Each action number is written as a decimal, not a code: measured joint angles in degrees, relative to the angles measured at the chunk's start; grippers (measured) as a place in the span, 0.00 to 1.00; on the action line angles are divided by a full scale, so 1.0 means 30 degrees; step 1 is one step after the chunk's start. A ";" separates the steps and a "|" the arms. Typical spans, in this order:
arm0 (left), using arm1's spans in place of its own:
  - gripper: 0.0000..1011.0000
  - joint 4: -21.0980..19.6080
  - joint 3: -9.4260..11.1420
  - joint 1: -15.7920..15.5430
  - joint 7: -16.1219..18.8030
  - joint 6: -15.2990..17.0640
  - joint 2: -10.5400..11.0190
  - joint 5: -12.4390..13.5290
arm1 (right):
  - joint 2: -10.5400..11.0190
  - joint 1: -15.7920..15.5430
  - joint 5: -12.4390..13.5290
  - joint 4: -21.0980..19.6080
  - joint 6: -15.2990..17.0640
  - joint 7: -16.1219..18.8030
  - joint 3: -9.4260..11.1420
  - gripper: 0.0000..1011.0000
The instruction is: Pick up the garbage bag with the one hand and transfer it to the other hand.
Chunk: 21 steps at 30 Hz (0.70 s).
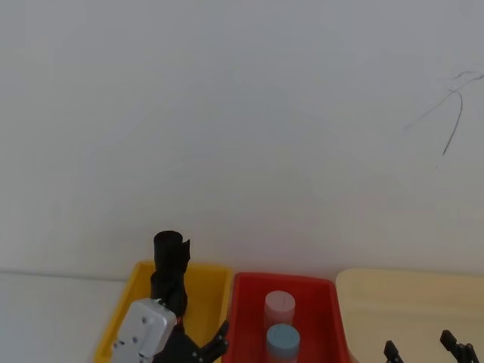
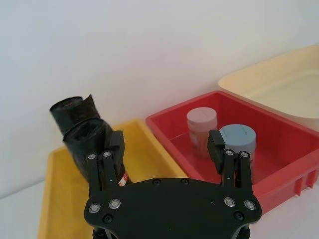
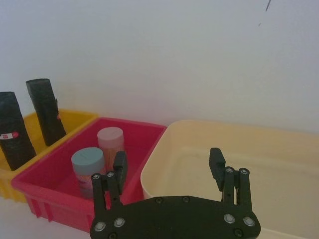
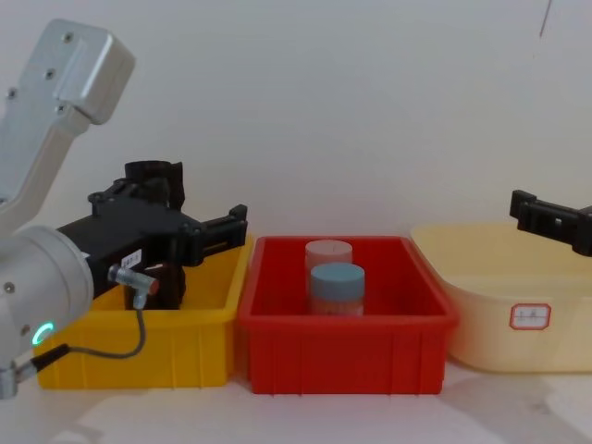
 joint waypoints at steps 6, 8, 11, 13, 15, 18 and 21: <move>0.99 -0.0363 -0.0383 0.0586 0.0561 -0.0085 -0.0024 0.0117 | 0.0001 -0.0001 0.0001 0.0000 0.0000 -0.0001 0.0000 0.99; 0.99 -0.0493 -0.0563 0.0788 0.0757 -0.0110 -0.0027 0.0148 | 0.0001 -0.0001 0.0001 0.0000 0.0000 0.0000 -0.0001 0.99; 0.99 -0.0676 -0.0859 0.1074 0.1042 -0.0125 -0.0018 0.0194 | 0.0001 0.0000 0.0001 0.0000 0.0000 -0.0001 0.0000 0.99; 0.99 -0.0757 -0.1005 0.1208 0.1205 -0.0126 -0.0011 0.0212 | 0.0001 -0.0001 0.0001 0.0000 0.0001 0.0000 0.0000 0.99; 0.99 -0.0878 -0.1265 0.1412 0.1412 -0.0127 0.0019 0.0223 | 0.0001 0.0000 0.0001 -0.0001 0.0000 0.0000 0.0000 0.99; 0.99 -0.1003 -0.1619 0.1661 0.1654 -0.0114 0.0077 0.0224 | 0.0001 -0.0001 0.0001 -0.0001 0.0000 0.0000 0.0000 0.99; 0.99 -0.1060 -0.1892 0.1829 0.1791 -0.0029 0.0116 0.0195 | 0.0001 0.0000 0.0000 0.0000 0.0000 0.0000 -0.0001 0.99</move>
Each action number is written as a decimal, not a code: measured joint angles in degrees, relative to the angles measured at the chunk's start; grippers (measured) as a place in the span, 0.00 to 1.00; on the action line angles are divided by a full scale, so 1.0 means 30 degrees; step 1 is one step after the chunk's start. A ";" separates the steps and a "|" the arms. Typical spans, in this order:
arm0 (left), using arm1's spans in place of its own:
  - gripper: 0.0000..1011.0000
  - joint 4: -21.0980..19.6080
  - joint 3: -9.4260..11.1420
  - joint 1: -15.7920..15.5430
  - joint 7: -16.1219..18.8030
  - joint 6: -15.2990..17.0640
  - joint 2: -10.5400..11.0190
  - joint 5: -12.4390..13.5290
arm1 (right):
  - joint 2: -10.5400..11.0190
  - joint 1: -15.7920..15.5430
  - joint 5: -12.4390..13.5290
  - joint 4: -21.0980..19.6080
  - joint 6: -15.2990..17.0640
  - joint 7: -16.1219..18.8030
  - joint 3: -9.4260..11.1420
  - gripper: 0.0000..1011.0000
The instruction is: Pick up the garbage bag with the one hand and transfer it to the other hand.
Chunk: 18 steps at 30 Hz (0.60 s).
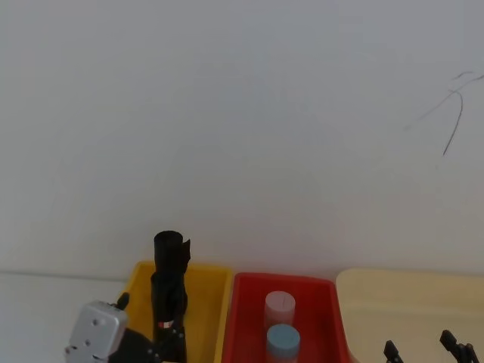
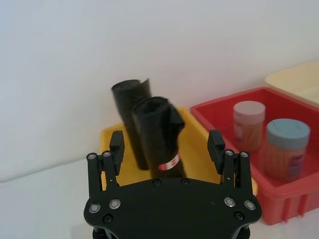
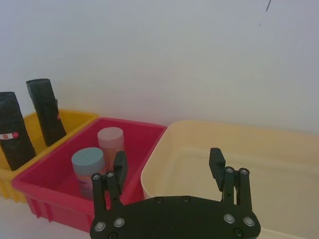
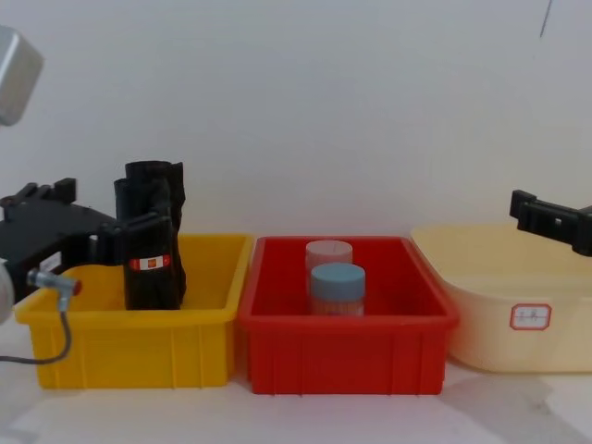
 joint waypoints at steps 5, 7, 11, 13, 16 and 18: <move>0.99 0.0025 -0.0372 0.0110 0.0018 0.0230 0.0025 -0.0234 | 0.0000 -0.0001 0.0000 0.0000 0.0000 0.0000 0.0001 0.99; 0.99 0.0137 -0.0496 0.0105 -0.0070 0.0330 0.0021 -0.0400 | 0.0000 0.0000 0.0001 0.0000 0.0000 0.0000 0.0001 0.99; 0.99 0.0478 -0.0650 -0.0018 -0.0411 0.0454 -0.0021 -0.0732 | 0.0000 0.0000 0.0001 0.0000 0.0000 0.0000 0.0001 0.99; 0.99 0.0725 -0.0710 -0.0143 -0.0683 0.0501 -0.0073 -0.0958 | 0.0000 0.0000 0.0001 -0.0001 0.0000 0.0000 0.0001 0.99; 0.99 0.1136 -0.0767 -0.0368 -0.1051 0.0510 -0.0171 -0.1247 | 0.0000 -0.0001 0.0001 -0.0001 0.0000 0.0000 0.0001 0.99; 0.99 0.1343 -0.0784 -0.0482 -0.1270 0.0511 -0.0230 -0.1365 | 0.0000 -0.0001 0.0001 0.0000 0.0001 0.0000 0.0000 0.99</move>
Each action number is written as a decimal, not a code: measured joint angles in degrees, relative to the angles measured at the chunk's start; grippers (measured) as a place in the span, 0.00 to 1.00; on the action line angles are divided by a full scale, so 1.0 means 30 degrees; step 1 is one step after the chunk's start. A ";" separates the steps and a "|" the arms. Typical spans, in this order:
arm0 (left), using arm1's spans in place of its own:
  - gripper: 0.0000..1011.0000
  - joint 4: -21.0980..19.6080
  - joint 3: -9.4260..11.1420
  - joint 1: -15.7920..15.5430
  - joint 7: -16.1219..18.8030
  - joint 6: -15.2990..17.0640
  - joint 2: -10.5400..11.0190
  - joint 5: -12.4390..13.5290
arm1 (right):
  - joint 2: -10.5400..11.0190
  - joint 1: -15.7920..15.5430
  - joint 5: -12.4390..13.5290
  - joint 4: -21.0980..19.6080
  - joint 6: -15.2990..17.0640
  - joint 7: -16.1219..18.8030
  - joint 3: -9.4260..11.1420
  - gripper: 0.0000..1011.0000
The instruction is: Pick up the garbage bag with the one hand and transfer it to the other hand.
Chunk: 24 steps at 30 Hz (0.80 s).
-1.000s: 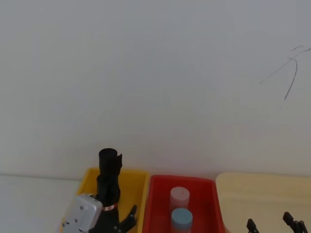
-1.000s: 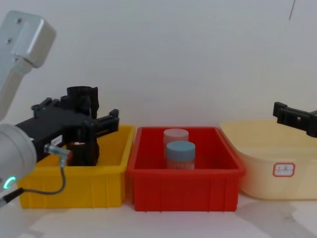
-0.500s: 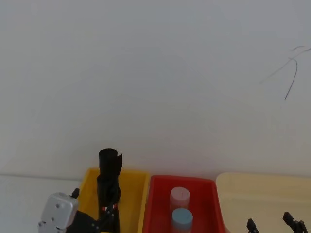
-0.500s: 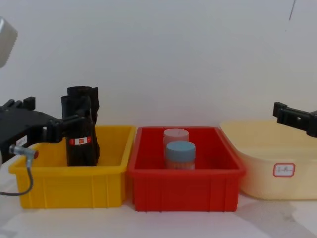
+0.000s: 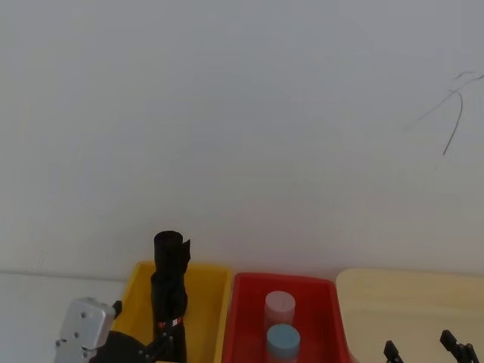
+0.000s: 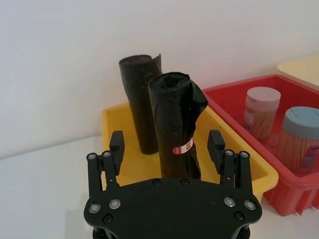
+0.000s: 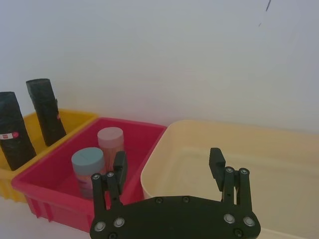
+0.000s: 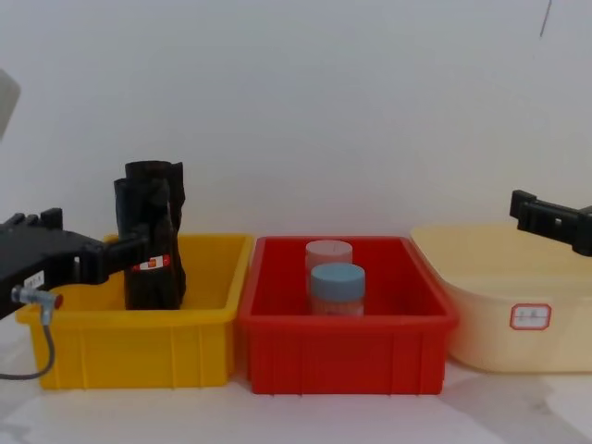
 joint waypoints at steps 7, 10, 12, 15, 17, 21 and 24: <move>0.99 0.0977 -0.0065 -0.0577 -0.0808 -0.0172 -0.0286 -0.0518 | 0.0000 0.0000 0.0000 0.0000 -0.0001 0.0000 0.0001 0.99; 0.99 0.1530 -0.0107 -0.0903 -0.1243 -0.0357 -0.0444 -0.0721 | 0.0000 0.0000 0.0000 0.0000 -0.0001 0.0000 0.0001 0.99; 0.99 0.1725 -0.0124 -0.1029 -0.1389 -0.0432 -0.0503 -0.0795 | 0.0000 0.0001 0.0001 0.0000 -0.0001 0.0001 0.0001 0.99; 0.99 0.2140 -0.0155 -0.1289 -0.1691 -0.0586 -0.0619 -0.0928 | 0.0000 0.0001 0.0000 -0.0001 -0.0001 0.0000 0.0001 0.99; 0.99 0.2476 -0.0178 -0.1533 -0.1918 -0.0700 -0.0720 -0.1023 | 0.0000 0.0000 0.0000 0.0000 -0.0001 0.0000 0.0000 0.99; 0.99 0.3060 -0.0217 -0.1885 -0.2244 -0.0876 -0.0873 -0.1154 | 0.0000 0.0000 0.0000 0.0000 -0.0001 0.0001 0.0001 0.99; 0.99 0.3529 -0.0238 -0.2202 -0.2532 -0.1034 -0.0996 -0.1256 | 0.0000 0.0001 0.0000 0.0000 -0.0001 0.0001 0.0001 0.99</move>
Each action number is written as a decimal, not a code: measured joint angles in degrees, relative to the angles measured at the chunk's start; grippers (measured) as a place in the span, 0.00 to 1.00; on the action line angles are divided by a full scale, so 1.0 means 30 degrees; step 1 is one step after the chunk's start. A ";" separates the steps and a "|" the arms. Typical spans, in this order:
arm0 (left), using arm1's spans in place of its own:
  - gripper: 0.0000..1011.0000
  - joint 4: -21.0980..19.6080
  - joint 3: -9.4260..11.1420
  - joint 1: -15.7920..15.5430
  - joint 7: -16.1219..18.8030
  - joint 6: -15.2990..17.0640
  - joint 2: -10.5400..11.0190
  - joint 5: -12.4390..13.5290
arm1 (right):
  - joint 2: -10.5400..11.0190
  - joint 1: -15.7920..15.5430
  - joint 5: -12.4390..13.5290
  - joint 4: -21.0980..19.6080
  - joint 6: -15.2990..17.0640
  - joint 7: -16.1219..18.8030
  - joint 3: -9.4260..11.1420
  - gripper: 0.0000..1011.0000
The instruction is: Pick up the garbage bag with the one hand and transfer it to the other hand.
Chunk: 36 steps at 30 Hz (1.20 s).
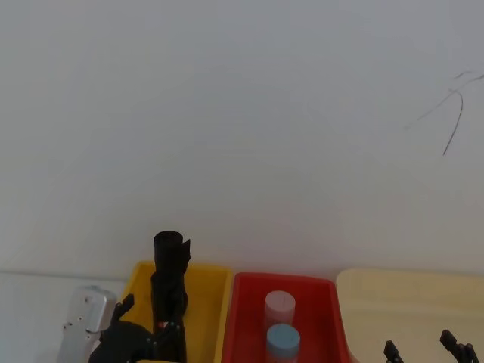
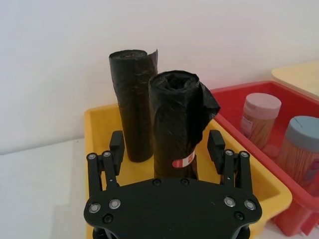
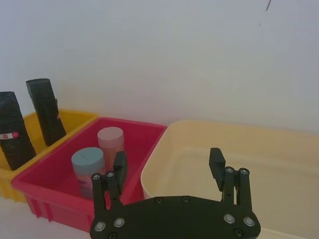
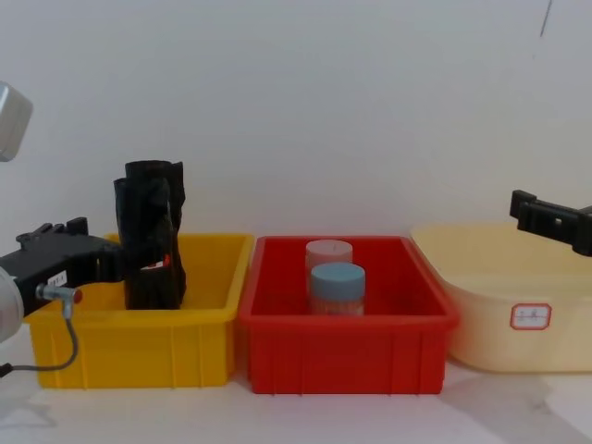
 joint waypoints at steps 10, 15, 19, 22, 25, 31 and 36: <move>0.99 0.1541 0.0000 -0.1058 -0.0947 -0.0445 -0.0363 -0.0186 | 0.0000 0.0000 0.0000 0.0000 0.0000 0.0000 -0.0001 0.99; 0.99 0.2215 0.0043 -0.1542 -0.1438 -0.0617 -0.0527 -0.0278 | 0.0000 -0.0001 0.0000 -0.0001 0.0000 0.0000 0.0000 0.99; 0.96 0.2812 0.0107 -0.2014 -0.1876 -0.0718 -0.0699 -0.0333 | 0.0000 0.0000 0.0000 -0.0001 0.0000 -0.0001 0.0000 0.99; 0.92 0.3238 0.0158 -0.2291 -0.2202 -0.0774 -0.0797 -0.0371 | 0.0000 -0.0001 0.0000 0.0000 0.0000 0.0000 0.0000 0.99; 0.84 0.3642 0.0217 -0.2585 -0.2499 -0.0831 -0.0913 -0.0404 | 0.0001 0.0000 0.0000 -0.0001 0.0001 0.0000 0.0000 0.99; 0.68 0.4171 0.0260 -0.2958 -0.2917 -0.0917 -0.1068 -0.0438 | 0.0001 0.0000 0.0000 -0.0001 0.0000 0.0000 0.0000 0.99; 0.52 0.4460 0.0262 -0.3205 -0.3186 -0.0958 -0.1176 -0.0440 | 0.0000 0.0000 0.0000 0.0000 0.0000 0.0000 0.0000 0.99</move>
